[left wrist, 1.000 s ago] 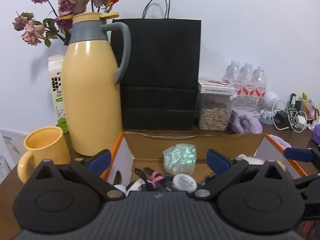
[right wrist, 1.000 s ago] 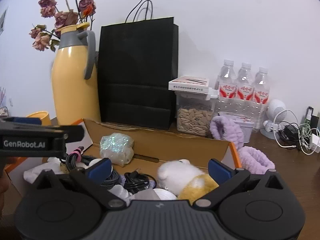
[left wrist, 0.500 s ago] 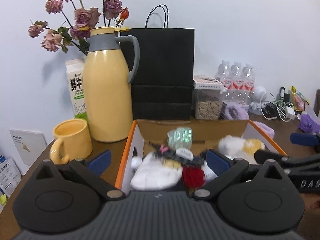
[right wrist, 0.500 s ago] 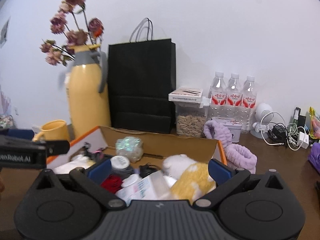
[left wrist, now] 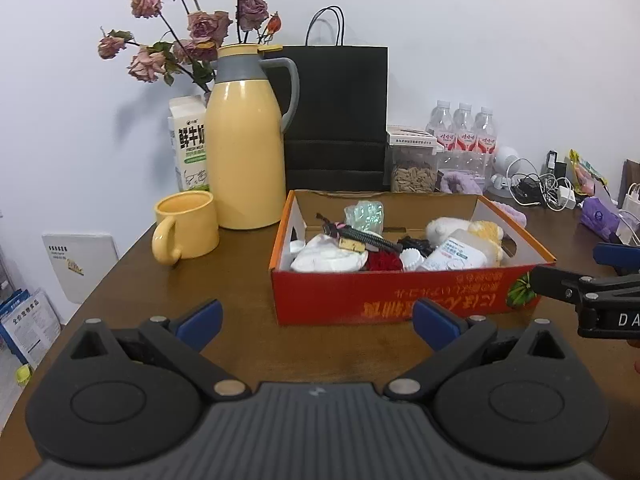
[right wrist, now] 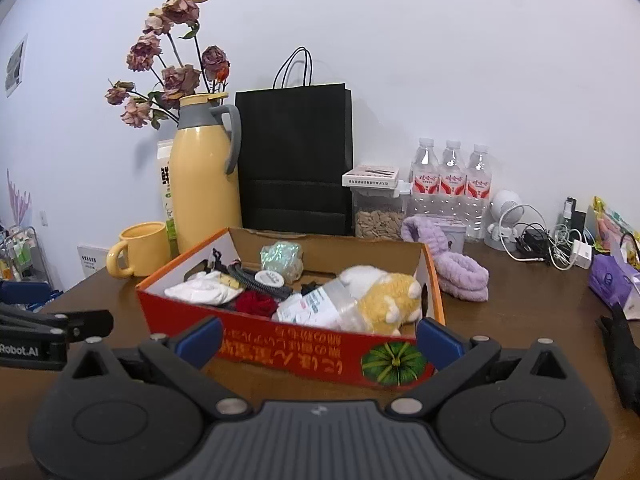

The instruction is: Organize objects

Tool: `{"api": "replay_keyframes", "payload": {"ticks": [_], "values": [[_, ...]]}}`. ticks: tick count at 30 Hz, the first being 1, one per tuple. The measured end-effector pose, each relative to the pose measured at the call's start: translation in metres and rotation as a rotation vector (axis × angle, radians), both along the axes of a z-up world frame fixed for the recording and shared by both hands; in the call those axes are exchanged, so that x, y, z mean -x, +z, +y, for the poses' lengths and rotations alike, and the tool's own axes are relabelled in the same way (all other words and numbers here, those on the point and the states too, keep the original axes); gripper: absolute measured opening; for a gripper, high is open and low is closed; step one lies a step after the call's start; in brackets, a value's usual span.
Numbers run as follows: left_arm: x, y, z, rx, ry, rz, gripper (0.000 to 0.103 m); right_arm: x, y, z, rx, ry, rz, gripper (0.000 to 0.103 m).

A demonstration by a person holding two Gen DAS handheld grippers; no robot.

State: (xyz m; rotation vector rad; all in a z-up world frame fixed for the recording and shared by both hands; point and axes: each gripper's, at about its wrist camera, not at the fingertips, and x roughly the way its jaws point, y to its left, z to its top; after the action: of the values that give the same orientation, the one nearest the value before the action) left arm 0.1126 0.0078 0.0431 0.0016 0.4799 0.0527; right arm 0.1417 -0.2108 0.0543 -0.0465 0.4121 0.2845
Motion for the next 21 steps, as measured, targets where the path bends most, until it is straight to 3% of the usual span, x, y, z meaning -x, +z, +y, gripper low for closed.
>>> {"api": "replay_keyframes", "payload": {"ticks": [21], "values": [[0.035,0.005,-0.005,-0.003,0.009,-0.021,0.103,0.034,0.006,-0.005,-0.008,0.004,-0.019,0.103]]}}
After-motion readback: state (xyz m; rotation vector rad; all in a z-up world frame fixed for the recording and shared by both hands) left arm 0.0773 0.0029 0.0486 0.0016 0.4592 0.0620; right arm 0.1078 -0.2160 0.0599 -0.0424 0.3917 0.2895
